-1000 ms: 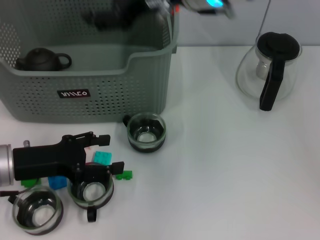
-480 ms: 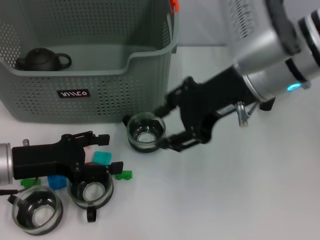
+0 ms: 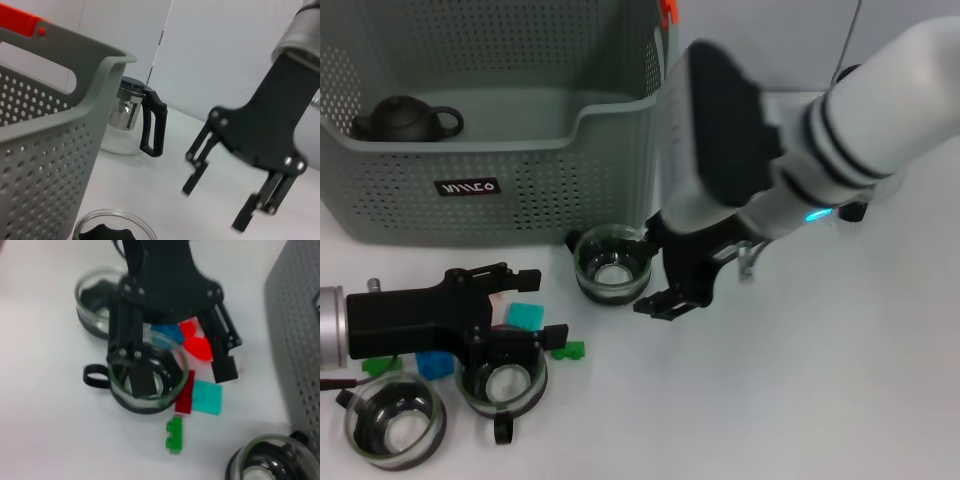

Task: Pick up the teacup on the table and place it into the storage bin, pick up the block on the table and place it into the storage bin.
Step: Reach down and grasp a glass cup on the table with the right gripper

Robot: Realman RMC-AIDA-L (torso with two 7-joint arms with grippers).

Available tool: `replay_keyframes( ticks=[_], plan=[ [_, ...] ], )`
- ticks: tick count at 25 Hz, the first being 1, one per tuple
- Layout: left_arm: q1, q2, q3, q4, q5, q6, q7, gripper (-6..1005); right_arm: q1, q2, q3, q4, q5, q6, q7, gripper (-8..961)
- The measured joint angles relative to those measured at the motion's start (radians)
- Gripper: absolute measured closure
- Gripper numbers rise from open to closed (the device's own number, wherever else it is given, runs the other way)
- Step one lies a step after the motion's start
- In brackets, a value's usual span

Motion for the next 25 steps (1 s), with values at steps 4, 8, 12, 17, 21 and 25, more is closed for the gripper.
replay_keyframes(
  ticks=[4,8,12,17,21,25],
  plan=[
    [-0.001,0.000,0.002,-0.001,0.000,-0.001,0.000,154,0.067,0.003,-0.068,0.139,0.000,0.118,0.005,336],
    [-0.001,0.000,0.003,-0.003,0.000,-0.003,0.001,156,0.127,0.006,-0.125,0.269,0.005,0.246,0.016,339],
    [-0.001,0.000,0.001,-0.004,0.000,-0.004,0.002,157,0.158,0.009,-0.176,0.334,0.030,0.329,0.022,343],
    [-0.001,-0.001,-0.002,-0.005,0.000,-0.006,0.008,159,0.169,0.009,-0.235,0.368,0.071,0.389,0.019,347],
    [-0.001,-0.001,-0.002,-0.005,0.000,-0.007,0.008,160,0.170,0.013,-0.265,0.386,0.089,0.415,0.023,350],
    [-0.001,-0.001,-0.002,-0.005,0.000,-0.008,0.009,161,0.178,0.014,-0.288,0.421,0.123,0.437,0.023,353]
  ],
)
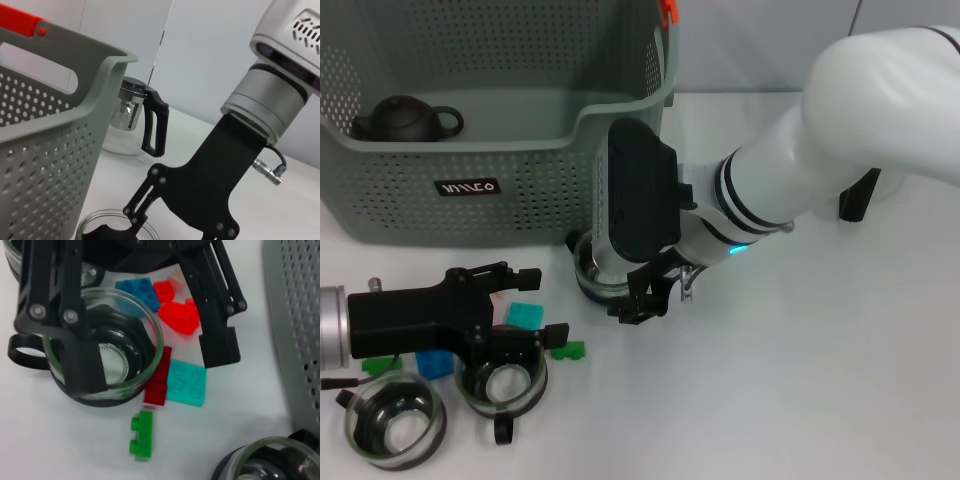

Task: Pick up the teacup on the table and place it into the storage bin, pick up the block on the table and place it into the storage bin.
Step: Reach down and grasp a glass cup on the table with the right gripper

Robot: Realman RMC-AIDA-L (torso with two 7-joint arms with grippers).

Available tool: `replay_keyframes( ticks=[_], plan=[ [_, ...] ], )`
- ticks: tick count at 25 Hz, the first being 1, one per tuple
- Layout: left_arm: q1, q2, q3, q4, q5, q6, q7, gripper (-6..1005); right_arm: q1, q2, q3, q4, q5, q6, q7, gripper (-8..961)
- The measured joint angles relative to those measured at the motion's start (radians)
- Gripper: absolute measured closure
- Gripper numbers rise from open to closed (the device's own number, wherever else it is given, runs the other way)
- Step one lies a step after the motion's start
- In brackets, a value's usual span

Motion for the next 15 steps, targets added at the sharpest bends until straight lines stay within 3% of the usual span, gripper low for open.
replay_keyframes(
  ticks=[7,15],
  plan=[
    [0.000,0.000,0.000,0.000,0.000,-0.001,0.002,163,0.004,0.001,-0.025,0.028,0.033,0.021,0.001,359],
    [0.004,0.000,-0.001,0.000,0.000,-0.002,0.003,166,0.004,0.000,-0.032,0.041,0.044,0.011,0.003,450]
  ],
)
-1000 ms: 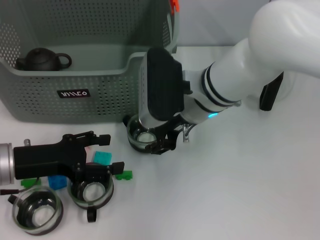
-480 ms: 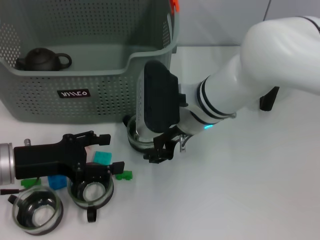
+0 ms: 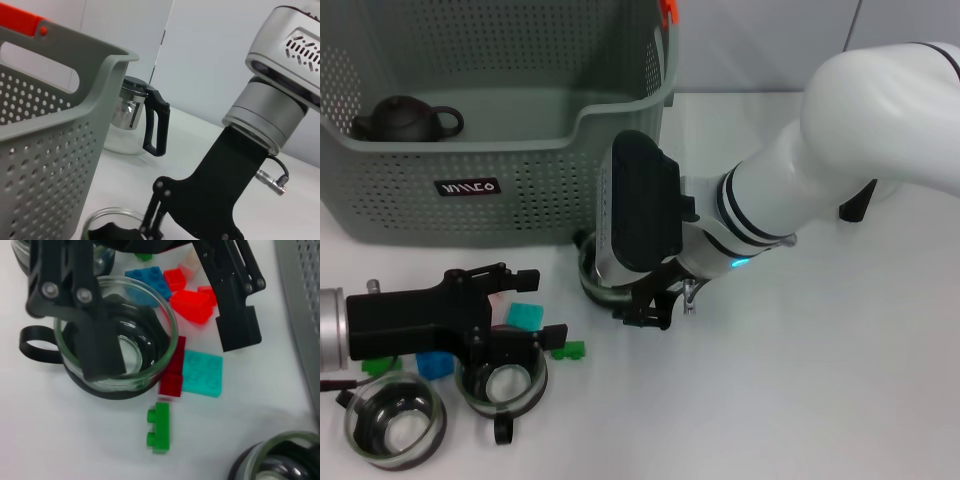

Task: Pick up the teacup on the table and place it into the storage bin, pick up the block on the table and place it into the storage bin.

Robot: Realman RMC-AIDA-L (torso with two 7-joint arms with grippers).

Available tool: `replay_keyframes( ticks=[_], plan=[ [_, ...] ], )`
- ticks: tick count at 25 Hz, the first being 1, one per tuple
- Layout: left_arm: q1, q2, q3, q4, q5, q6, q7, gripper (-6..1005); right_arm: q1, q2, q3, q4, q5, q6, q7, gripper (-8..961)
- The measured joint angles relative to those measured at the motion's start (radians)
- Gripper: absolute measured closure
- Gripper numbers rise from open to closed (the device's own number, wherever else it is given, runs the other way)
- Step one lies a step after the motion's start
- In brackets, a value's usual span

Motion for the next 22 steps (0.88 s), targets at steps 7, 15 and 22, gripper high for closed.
replay_keyframes(
  ticks=[7,15,22],
  plan=[
    [0.005,-0.001,0.000,0.000,0.000,0.003,0.007,168,-0.005,-0.007,0.005,-0.019,0.006,-0.031,0.003,663],
    [0.006,0.000,0.000,-0.002,-0.001,0.010,0.011,171,-0.026,-0.017,0.033,-0.079,0.001,-0.101,0.043,888],
    [0.019,0.003,0.000,0.006,0.001,0.023,0.011,173,-0.210,-0.022,0.214,-0.436,-0.106,-0.351,0.076,896]
  ],
)
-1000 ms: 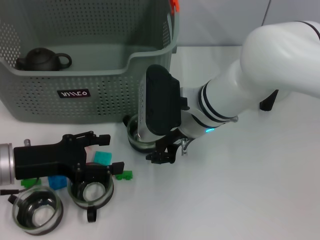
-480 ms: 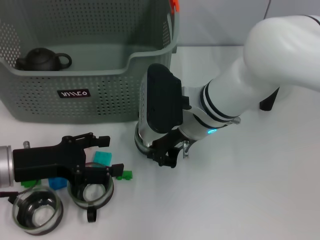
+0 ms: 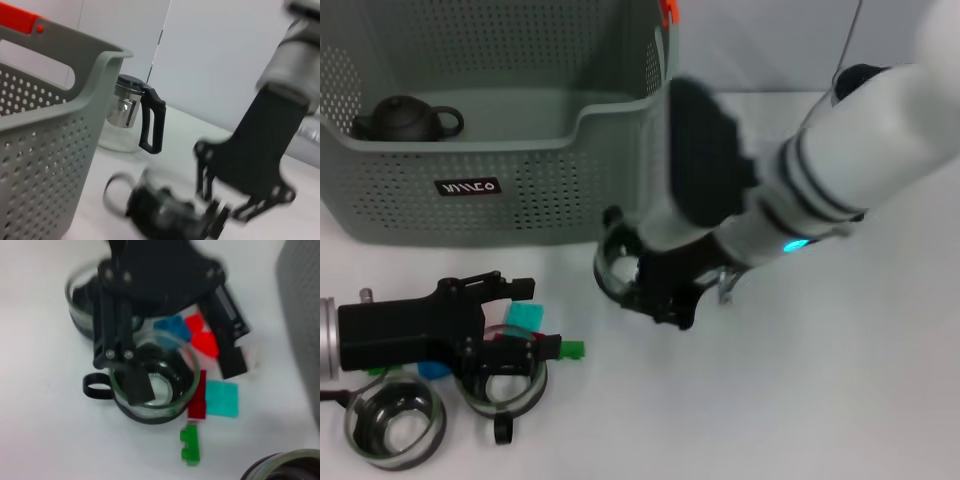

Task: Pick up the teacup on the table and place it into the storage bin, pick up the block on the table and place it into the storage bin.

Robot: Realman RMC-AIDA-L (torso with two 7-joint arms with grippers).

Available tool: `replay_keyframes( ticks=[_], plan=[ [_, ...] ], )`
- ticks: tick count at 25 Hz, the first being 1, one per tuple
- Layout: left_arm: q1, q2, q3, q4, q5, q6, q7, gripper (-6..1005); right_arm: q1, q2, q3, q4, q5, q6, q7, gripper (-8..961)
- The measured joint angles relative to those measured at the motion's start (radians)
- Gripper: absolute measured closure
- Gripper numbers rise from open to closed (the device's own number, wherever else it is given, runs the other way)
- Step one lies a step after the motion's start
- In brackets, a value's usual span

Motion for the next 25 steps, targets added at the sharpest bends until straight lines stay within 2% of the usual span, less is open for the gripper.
replay_keyframes(
  ticks=[1,3,6,9,12,15,17,21,22,23,25],
  plan=[
    [0.003,0.001,0.000,0.001,0.000,0.003,0.000,174,-0.041,0.000,0.036,-0.086,-0.012,-0.052,0.005,896],
    [0.006,0.001,0.000,0.001,0.000,0.004,0.000,174,-0.078,0.000,0.088,-0.192,-0.011,-0.118,0.014,897],
    [0.006,0.001,0.000,0.002,0.000,0.004,0.000,175,-0.096,0.000,0.181,-0.345,0.035,-0.230,0.028,897],
    [0.002,0.002,0.000,0.001,0.001,0.004,0.000,176,-0.065,0.001,0.268,-0.420,0.103,-0.291,0.060,897],
    [-0.002,0.002,0.004,0.001,0.000,0.004,0.000,177,0.019,0.001,0.385,-0.414,0.161,-0.283,0.097,897],
    [-0.008,0.002,0.005,-0.001,-0.001,0.004,0.000,178,0.112,0.001,0.447,-0.330,0.144,-0.193,0.140,896],
    [-0.010,0.002,0.004,-0.002,-0.001,0.004,0.000,179,0.179,-0.001,0.458,-0.231,0.088,-0.081,0.168,896],
    [-0.011,0.002,0.002,-0.001,-0.003,0.004,0.000,180,0.295,-0.001,0.461,-0.003,0.013,0.135,0.166,896],
    [-0.012,0.002,-0.001,-0.001,-0.005,0.004,0.000,181,0.365,-0.001,0.455,0.148,-0.010,0.258,0.142,896],
    [-0.012,0.002,-0.001,-0.001,-0.005,0.004,0.000,181,0.365,-0.001,0.455,0.148,-0.010,0.258,0.142,896],
    [-0.013,0.002,-0.002,0.000,-0.007,0.004,0.000,182,0.420,0.002,0.443,0.292,-0.019,0.380,0.111,895]
  ],
)
